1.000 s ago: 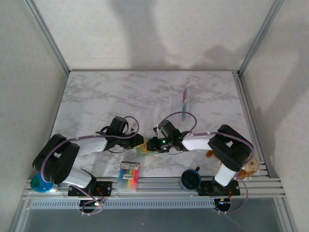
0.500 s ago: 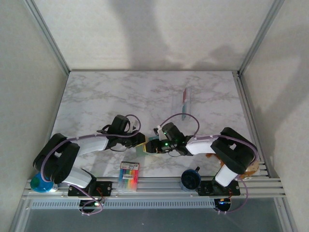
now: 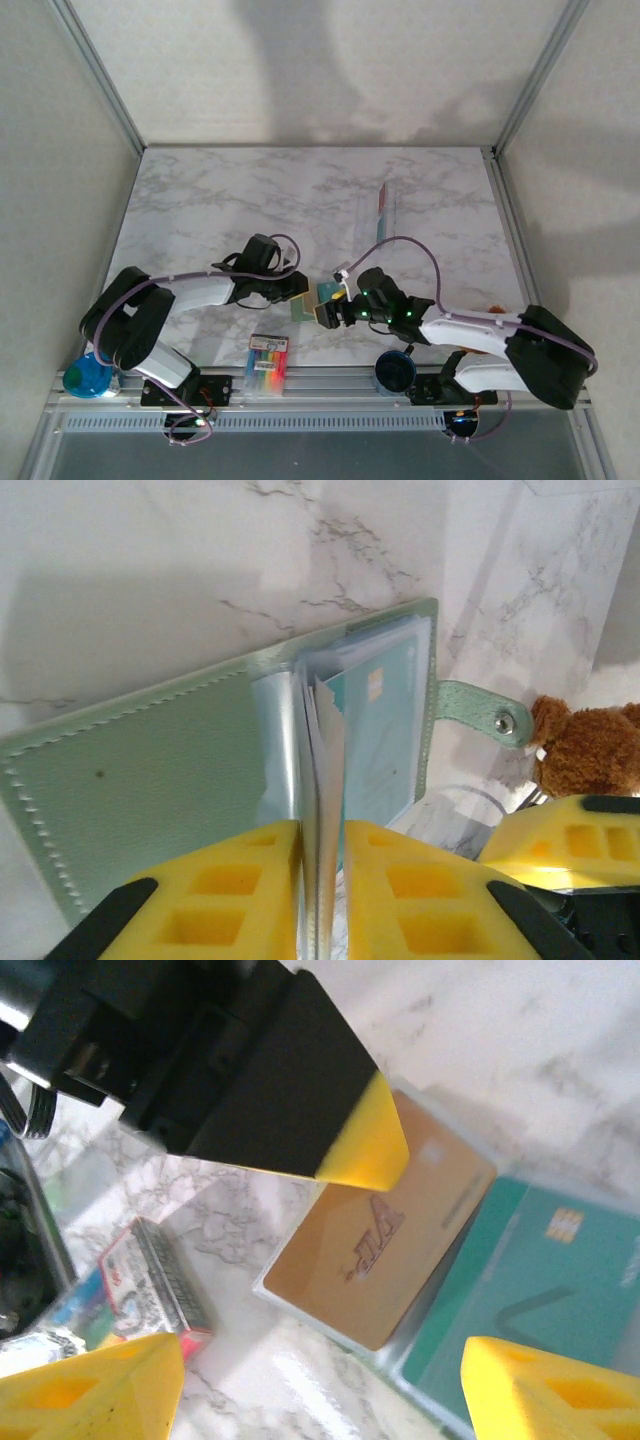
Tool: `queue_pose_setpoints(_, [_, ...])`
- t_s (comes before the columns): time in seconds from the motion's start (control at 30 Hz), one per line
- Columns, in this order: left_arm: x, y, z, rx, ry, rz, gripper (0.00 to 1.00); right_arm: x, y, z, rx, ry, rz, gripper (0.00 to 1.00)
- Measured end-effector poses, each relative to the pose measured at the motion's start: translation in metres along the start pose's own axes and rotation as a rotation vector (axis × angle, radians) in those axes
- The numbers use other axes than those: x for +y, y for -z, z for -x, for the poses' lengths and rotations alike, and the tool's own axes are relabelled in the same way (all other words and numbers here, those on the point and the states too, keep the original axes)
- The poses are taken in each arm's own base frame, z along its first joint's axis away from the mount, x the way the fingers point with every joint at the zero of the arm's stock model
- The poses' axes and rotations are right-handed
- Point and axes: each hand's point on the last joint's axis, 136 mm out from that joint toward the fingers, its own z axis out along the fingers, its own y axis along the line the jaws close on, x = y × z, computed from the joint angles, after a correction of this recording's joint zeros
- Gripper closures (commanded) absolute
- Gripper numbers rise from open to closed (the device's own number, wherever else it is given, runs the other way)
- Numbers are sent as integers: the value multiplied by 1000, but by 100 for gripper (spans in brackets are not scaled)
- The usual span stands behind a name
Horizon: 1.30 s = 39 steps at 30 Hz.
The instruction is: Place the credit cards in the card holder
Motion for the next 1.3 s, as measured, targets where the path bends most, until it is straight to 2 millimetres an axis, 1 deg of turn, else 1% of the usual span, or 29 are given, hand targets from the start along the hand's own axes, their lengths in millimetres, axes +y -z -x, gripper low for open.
queue_pose_setpoints(0.07, [-5,-3,1,4,-6,-4,82,-7,4,1,-7,53,-50,23])
queue_pose_setpoints(0.13, [-10,-5,2,7,-11,-9,81,-22,8,-2,13,28,-97,26])
queue_pose_setpoints(0.17, [-12,-6,2,7,-13,-9,80,-32,10,-2,23,-15,-112,27])
queue_pose_setpoints(0.27, [-20,-8,2,9,-20,-10,79,-78,19,6,5,-209,-181,27])
queue_pose_setpoints(0.3, [-23,-8,3,8,-22,-11,79,-87,21,4,10,-255,-196,28])
queue_pose_setpoints(0.33, [-26,-9,3,9,-26,-12,78,-92,22,0,27,-293,-203,30])
queue_pose_setpoints(0.4, [-32,-10,4,8,-33,-17,77,-95,20,-9,65,-350,-193,34])
queue_pose_setpoints(0.5, [-37,-12,5,10,-37,-22,76,-100,16,-23,119,-419,-185,35])
queue_pose_setpoints(0.6, [-37,-16,3,20,-32,-17,76,-98,13,-32,157,-447,-165,33])
queue_pose_setpoints(0.73, [-34,-23,1,32,-27,-6,78,-88,11,-28,155,-442,-107,28])
queue_pose_setpoints(0.9, [-33,-27,3,33,-26,0,78,-76,13,-22,149,-427,-46,28])
queue_pose_setpoints(1.0, [-34,-28,3,35,-25,1,78,-68,17,-17,138,-416,-9,33])
queue_pose_setpoints(1.07, [-34,-29,4,34,-26,1,78,-64,17,-17,149,-413,7,37])
queue_pose_setpoints(1.13, [-35,-29,5,35,-26,2,79,-57,16,-16,164,-408,21,43])
queue_pose_setpoints(1.23, [-35,-29,5,36,-26,3,79,-47,13,-14,176,-407,44,61])
queue_pose_setpoints(1.3, [-35,-29,5,35,-26,3,79,-43,9,-15,188,-422,60,66])
